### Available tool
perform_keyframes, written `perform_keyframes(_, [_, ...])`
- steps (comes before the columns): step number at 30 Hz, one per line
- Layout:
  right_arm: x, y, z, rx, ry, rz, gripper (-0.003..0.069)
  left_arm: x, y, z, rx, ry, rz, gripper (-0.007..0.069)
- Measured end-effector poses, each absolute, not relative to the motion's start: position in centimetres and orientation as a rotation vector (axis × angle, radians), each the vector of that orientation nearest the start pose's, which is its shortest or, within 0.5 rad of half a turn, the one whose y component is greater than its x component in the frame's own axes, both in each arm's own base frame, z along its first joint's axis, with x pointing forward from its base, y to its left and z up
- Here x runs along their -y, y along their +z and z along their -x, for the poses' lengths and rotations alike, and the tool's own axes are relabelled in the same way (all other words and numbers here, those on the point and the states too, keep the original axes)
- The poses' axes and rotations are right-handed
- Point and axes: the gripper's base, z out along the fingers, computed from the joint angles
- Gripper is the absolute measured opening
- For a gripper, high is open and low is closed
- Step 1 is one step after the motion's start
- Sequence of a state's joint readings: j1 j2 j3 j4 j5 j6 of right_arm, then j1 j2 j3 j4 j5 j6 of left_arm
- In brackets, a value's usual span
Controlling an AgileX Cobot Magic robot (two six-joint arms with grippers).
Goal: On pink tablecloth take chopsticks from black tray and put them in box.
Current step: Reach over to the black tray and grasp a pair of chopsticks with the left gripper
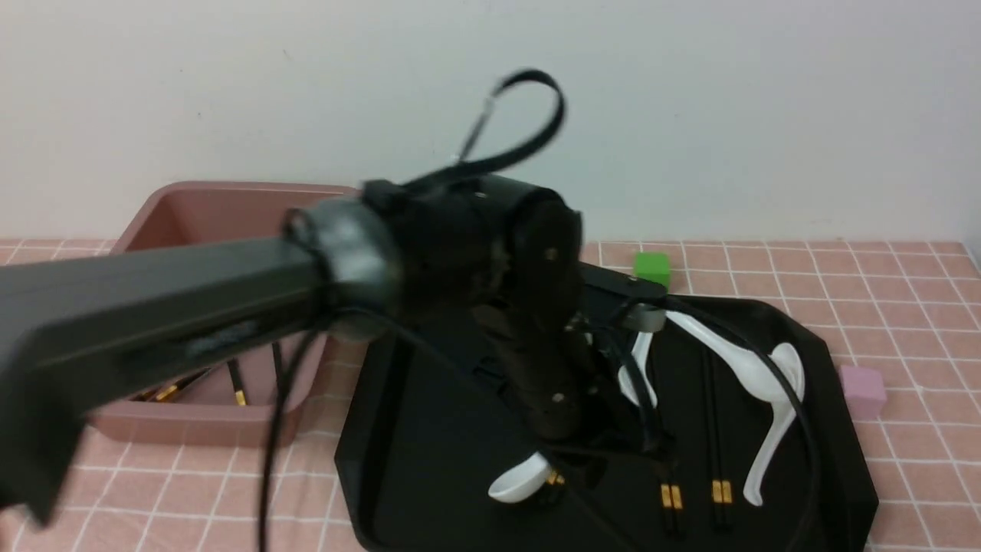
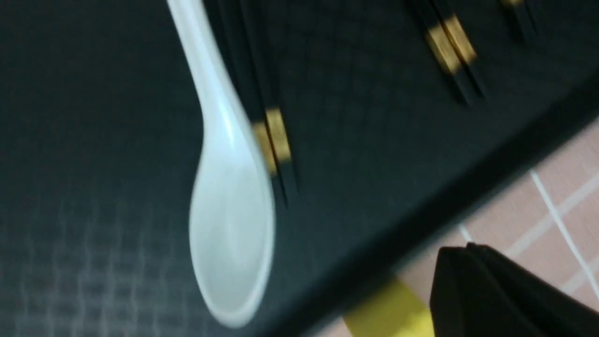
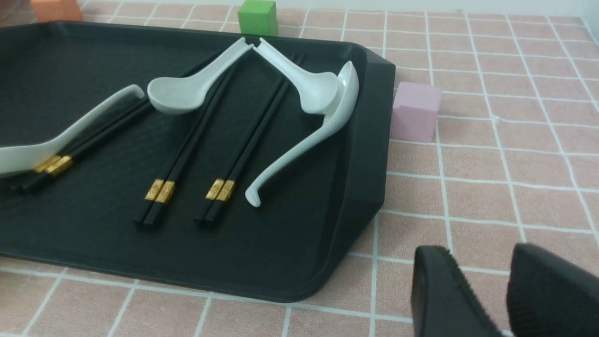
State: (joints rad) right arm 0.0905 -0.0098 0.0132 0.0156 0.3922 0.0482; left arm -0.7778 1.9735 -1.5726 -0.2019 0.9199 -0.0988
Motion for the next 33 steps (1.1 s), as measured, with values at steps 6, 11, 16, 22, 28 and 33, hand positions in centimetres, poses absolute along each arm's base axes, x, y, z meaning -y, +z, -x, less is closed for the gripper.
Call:
perform_keyframes(6, [-0.5, 17.4, -5.2, -1.880, 0.111, 0.030, 0.0240, 32.3, 20.6, -31.0, -2.754, -0.401, -0.850, 0.0158])
perform_keyframes(11, [-0.5, 17.4, -5.2, -1.880, 0.111, 0.030, 0.0240, 32.6, 18.5, -32.5, -2.712, -0.271, -0.910, 0.0258])
perform_keyframes(16, [-0.5, 17.4, -5.2, -1.880, 0.111, 0.030, 0.0240, 32.6, 17.7, -33.3, -2.682, -0.223, -0.903, 0.0271])
perform_keyframes(22, [-0.5, 17.4, -5.2, -1.880, 0.111, 0.030, 0.0240, 32.6, 16.5, -34.0, -2.654, -0.199, -0.899, 0.0270])
perform_keyframes(28, [-0.5, 17.4, -5.2, -1.880, 0.111, 0.030, 0.0240, 32.7, 15.8, -34.3, -2.640, -0.182, -0.908, 0.0270])
perform_keyframes(33, [-0.5, 17.4, -5.2, -1.880, 0.111, 0.030, 0.0240, 32.7, 15.8, -34.4, -2.633, -0.171, -0.916, 0.0270])
